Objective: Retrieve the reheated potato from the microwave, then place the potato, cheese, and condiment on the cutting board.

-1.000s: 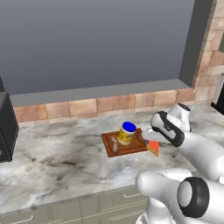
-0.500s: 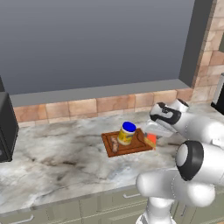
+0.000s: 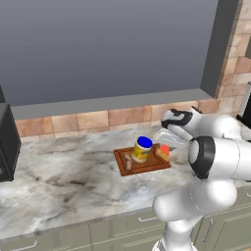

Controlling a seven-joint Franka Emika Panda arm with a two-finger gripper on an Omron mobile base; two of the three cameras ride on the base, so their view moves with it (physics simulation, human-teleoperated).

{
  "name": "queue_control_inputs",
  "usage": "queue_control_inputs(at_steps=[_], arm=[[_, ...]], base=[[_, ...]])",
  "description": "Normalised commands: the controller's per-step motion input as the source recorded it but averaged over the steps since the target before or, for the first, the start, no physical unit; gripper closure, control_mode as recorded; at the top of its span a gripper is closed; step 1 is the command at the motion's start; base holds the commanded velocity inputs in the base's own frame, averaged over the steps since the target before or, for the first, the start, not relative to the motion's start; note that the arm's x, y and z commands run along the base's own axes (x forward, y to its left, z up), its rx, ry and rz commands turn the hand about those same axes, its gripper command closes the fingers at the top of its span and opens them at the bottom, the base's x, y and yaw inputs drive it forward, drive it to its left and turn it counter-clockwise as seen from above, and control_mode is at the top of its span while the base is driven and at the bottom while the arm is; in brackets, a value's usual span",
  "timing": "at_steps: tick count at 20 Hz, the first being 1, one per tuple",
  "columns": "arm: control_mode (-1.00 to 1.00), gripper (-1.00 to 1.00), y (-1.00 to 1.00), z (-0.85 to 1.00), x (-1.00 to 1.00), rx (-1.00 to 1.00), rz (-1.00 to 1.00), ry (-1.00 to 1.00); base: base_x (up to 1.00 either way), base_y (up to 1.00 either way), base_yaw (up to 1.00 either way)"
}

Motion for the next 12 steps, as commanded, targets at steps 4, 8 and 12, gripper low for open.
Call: queue_control_inputs(at_steps=[4,8,12], arm=[[-1.0,1.0,0.13,-0.37,0.22,0.0,0.01,0.0],[-1.0,1.0,0.06,-0.44,0.17,0.0,0.01,0.0],[-1.0,1.0,0.08,-0.2,0.34,0.03,0.0,0.0]], base=[[0.0,0.0,0.0],[0.0,0.0,0.0],[0.0,0.0,0.0]])
